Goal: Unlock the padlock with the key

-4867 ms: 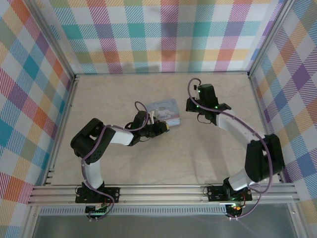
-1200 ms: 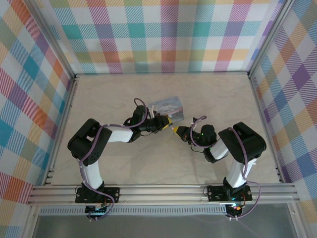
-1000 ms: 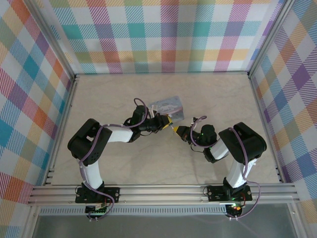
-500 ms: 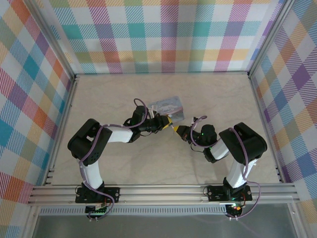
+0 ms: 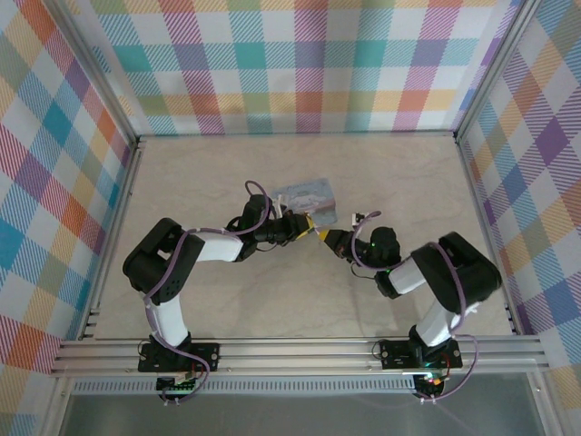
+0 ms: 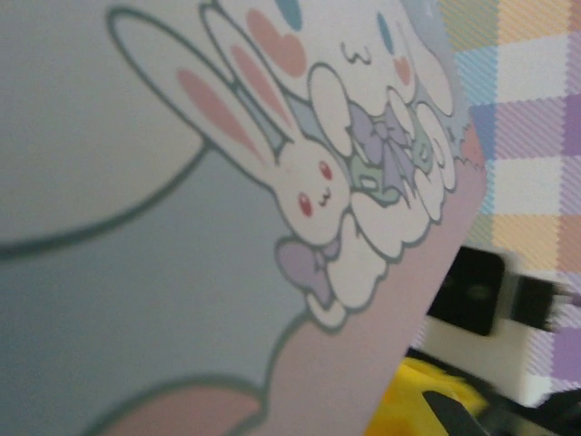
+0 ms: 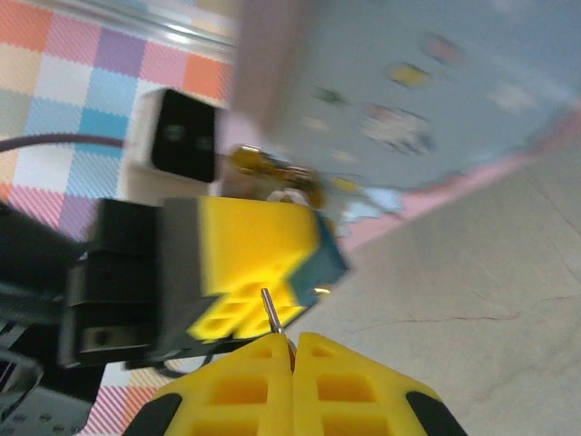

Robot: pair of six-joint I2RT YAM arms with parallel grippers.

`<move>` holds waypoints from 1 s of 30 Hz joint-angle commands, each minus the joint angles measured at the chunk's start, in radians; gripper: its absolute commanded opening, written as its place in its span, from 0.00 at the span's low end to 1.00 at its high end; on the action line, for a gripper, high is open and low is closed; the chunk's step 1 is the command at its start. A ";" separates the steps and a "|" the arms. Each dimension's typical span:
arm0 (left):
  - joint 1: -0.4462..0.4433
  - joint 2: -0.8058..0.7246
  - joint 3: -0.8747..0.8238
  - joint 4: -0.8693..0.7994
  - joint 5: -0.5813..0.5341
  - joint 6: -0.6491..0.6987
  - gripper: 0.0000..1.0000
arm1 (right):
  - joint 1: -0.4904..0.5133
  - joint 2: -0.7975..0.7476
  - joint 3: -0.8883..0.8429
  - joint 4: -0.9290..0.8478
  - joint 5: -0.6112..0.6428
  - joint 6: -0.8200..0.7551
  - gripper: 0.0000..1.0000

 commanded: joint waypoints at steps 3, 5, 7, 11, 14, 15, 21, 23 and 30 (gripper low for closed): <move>0.007 -0.019 0.022 -0.131 -0.037 0.133 0.11 | 0.007 -0.356 0.007 -0.405 -0.008 -0.265 0.00; 0.008 -0.011 0.021 -0.134 -0.039 0.147 0.12 | 0.007 -0.511 0.031 -0.591 0.004 -0.350 0.00; 0.008 -0.002 0.020 -0.140 -0.042 0.160 0.13 | 0.007 -0.646 0.067 -0.766 0.013 -0.435 0.00; 0.006 0.024 0.021 -0.176 -0.050 0.203 0.15 | 0.007 -0.781 0.128 -0.961 0.005 -0.521 0.00; 0.006 0.042 0.013 -0.199 -0.055 0.232 0.27 | 0.007 -0.807 0.157 -1.035 0.022 -0.552 0.00; 0.005 0.045 0.006 -0.206 -0.057 0.238 0.34 | 0.007 -0.806 0.168 -1.061 0.031 -0.562 0.00; 0.005 -0.006 -0.085 -0.194 -0.030 0.230 0.50 | 0.007 -0.777 0.232 -1.170 0.065 -0.639 0.00; 0.005 -0.056 -0.131 -0.185 -0.017 0.208 0.50 | 0.007 -0.764 0.259 -1.211 0.101 -0.678 0.00; 0.008 -0.389 -0.124 -0.511 -0.148 0.278 0.54 | 0.050 -0.721 0.383 -1.320 0.311 -0.871 0.00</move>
